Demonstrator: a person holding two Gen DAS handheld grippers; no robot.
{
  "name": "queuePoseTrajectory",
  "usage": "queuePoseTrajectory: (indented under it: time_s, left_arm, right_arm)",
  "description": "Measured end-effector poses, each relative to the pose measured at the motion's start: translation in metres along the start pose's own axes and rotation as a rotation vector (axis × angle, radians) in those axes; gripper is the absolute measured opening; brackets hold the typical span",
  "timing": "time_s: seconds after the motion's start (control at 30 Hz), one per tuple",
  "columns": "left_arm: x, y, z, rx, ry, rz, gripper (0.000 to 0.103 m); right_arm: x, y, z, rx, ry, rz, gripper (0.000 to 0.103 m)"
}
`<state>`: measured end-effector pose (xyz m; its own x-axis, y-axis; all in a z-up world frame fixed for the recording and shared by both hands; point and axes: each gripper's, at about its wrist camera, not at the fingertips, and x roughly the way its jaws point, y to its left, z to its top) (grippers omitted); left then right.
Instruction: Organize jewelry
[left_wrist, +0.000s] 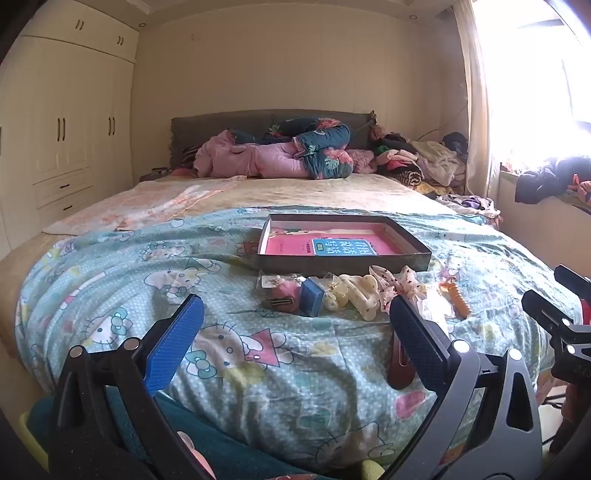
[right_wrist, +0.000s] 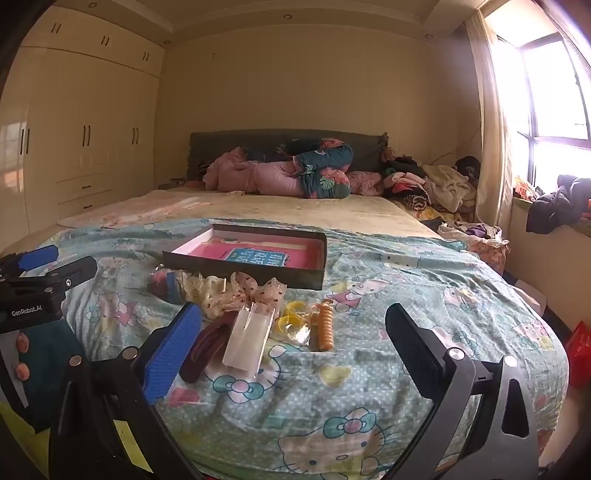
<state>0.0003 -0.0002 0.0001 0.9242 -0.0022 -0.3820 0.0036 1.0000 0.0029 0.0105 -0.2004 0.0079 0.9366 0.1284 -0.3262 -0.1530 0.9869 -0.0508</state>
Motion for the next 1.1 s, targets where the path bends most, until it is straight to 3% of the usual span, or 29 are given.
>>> queuePoseTrajectory:
  time_s: [1.1]
  left_arm:
    - [-0.0045,-0.0016,0.0040,-0.005,-0.021,-0.004,0.092]
  right_arm:
    - [-0.0049,0.0014,0.0021,-0.001,-0.026,0.002,0.097]
